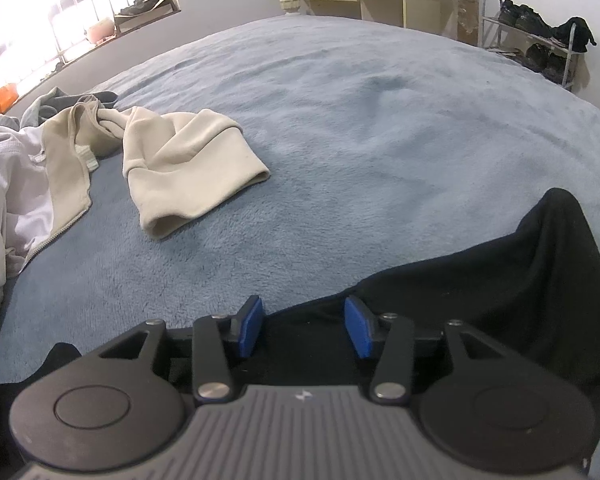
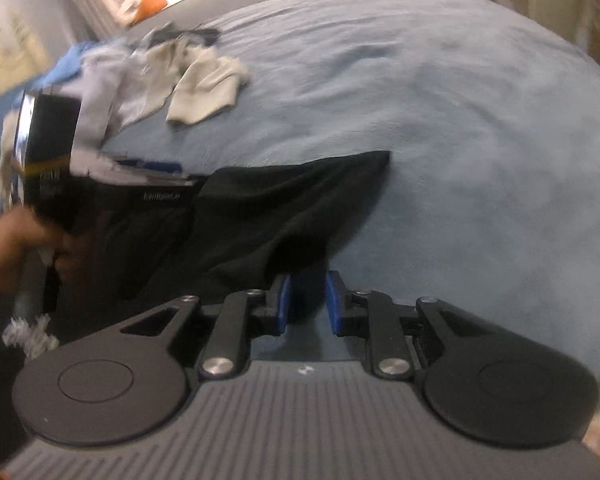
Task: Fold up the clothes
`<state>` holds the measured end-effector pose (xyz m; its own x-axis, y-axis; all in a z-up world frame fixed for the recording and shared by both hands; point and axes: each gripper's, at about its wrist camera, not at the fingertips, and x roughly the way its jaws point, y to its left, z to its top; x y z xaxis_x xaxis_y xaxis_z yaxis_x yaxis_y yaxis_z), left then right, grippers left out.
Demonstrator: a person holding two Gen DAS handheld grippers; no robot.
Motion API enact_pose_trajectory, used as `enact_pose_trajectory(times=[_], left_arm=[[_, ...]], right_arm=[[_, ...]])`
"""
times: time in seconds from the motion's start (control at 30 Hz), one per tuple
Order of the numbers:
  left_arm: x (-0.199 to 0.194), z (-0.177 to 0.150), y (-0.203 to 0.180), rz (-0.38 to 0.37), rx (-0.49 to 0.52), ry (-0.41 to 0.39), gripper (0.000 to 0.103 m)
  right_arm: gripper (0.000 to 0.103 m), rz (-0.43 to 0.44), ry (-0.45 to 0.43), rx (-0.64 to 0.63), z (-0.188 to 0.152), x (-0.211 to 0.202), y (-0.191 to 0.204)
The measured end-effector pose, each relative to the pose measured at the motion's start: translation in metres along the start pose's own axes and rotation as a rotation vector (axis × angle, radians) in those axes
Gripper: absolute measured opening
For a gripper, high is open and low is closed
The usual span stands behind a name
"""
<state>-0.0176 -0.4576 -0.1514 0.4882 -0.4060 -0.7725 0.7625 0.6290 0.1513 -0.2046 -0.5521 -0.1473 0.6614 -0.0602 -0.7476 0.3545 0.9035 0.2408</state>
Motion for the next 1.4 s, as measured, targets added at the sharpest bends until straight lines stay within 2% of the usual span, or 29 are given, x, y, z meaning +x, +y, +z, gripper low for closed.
enact_pose_trajectory(times=[0.13, 0.2, 0.27, 0.4, 0.5, 0.57, 0.63, 0.73, 0.9, 1.0, 1.07, 1.13, 1.2, 1.27, 1.4], left_arm=[[0.000, 0.000, 0.000, -0.001, -0.001, 0.000, 0.048], [0.000, 0.000, 0.001, -0.002, -0.002, 0.000, 0.048], [0.001, 0.000, 0.001, -0.004, -0.002, 0.001, 0.048], [0.001, 0.000, 0.002, -0.005, 0.001, 0.002, 0.052], [0.001, 0.000, 0.002, -0.005, 0.003, 0.001, 0.053], [0.001, 0.000, 0.001, -0.004, 0.005, 0.001, 0.053], [0.001, 0.000, 0.001, -0.003, 0.006, 0.001, 0.053], [0.001, 0.000, 0.002, -0.008, 0.007, 0.003, 0.053], [0.002, 0.000, 0.004, -0.012, 0.015, 0.005, 0.057], [0.002, 0.001, 0.005, -0.012, 0.014, 0.005, 0.058], [0.003, 0.001, 0.004, -0.009, 0.018, 0.003, 0.058], [0.003, 0.000, 0.003, -0.007, 0.020, 0.002, 0.058], [0.003, 0.000, 0.003, -0.007, 0.020, 0.002, 0.059], [0.004, 0.000, 0.004, -0.009, 0.023, 0.001, 0.059], [0.005, 0.001, 0.004, -0.014, 0.026, 0.002, 0.059]], right_arm=[[0.021, -0.008, 0.028, -0.130, 0.000, 0.005, 0.015], [0.027, 0.000, 0.037, -0.162, 0.001, 0.003, 0.017], [0.040, 0.008, 0.054, -0.171, 0.002, 0.004, 0.016], [0.042, 0.016, 0.071, -0.190, 0.000, 0.010, 0.014], [0.036, 0.001, 0.065, -0.235, -0.001, 0.011, 0.020], [0.016, -0.019, 0.072, -0.262, -0.003, 0.011, 0.024], [0.008, -0.034, 0.072, -0.248, -0.004, 0.008, 0.023], [0.007, -0.106, 0.058, -0.153, -0.004, -0.002, 0.012], [0.005, -0.134, 0.029, 0.206, -0.013, -0.020, -0.033], [0.002, -0.220, 0.010, 0.358, -0.022, -0.027, -0.056], [0.005, -0.203, -0.027, 0.389, -0.023, -0.034, -0.056], [0.007, -0.154, -0.082, 0.324, -0.017, -0.040, -0.042], [0.010, -0.072, -0.076, 0.267, -0.012, -0.036, -0.029], [0.023, -0.007, -0.065, 0.212, -0.007, -0.030, -0.018], [0.027, 0.051, 0.007, 0.134, -0.001, -0.009, -0.004]])
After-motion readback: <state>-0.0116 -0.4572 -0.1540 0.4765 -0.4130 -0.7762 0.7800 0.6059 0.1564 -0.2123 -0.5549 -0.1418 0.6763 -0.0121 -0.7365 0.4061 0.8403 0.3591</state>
